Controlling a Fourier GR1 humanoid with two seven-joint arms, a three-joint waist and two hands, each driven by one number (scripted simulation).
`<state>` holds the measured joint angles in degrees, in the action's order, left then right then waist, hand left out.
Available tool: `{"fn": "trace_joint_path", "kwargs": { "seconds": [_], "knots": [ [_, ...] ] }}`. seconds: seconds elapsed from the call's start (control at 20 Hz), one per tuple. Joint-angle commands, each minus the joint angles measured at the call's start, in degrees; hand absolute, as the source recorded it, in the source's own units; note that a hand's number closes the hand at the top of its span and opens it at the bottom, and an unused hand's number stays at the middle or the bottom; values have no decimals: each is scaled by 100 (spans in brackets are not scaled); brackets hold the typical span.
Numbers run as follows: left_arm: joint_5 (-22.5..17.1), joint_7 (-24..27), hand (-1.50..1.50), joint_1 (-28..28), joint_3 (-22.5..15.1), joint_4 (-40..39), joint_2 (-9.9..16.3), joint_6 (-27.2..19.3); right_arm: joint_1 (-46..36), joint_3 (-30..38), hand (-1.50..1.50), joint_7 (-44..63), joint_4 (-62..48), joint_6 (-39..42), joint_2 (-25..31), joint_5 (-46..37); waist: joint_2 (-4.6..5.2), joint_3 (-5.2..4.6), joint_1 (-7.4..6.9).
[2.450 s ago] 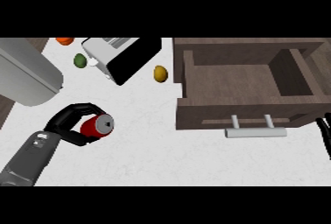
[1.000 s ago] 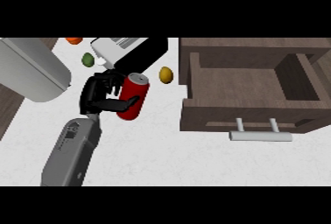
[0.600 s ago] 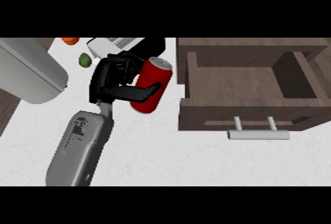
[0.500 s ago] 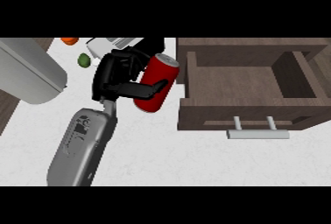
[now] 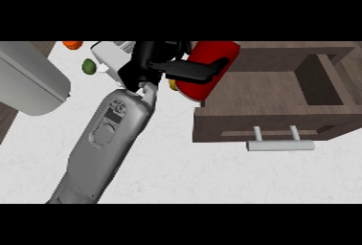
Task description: Pick up the can, place it into the drawer and close the drawer
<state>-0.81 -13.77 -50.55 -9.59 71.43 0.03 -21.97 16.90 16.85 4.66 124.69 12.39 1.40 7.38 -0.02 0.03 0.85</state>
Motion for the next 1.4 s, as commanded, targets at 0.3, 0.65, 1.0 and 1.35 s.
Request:
{"fn": "trace_joint_path", "kwargs": {
  "seconds": [0.3, 0.65, 1.0, 1.35],
  "knots": [
    [-419, -246, 150, -1715, -227, -1368, -3, -631, -265, -29, -150, 284, 8, -91, 24, -77, 13, -1, 36],
    [-873, -364, 150, -2968, -399, -2599, -3, -929, -361, -211, -150, 163, -153, -183, -76, -303, 35, 4, 120],
    [-1573, 510, 150, -3190, -823, -3647, -3, -1117, -295, -377, -150, 298, 116, -67, -54, -332, 78, 6, 301],
    [-2042, 642, 150, -3482, -1091, -4285, -3, -1014, -489, -240, -150, 288, -61, -77, 36, -258, 93, 9, 342]
  ]
}}
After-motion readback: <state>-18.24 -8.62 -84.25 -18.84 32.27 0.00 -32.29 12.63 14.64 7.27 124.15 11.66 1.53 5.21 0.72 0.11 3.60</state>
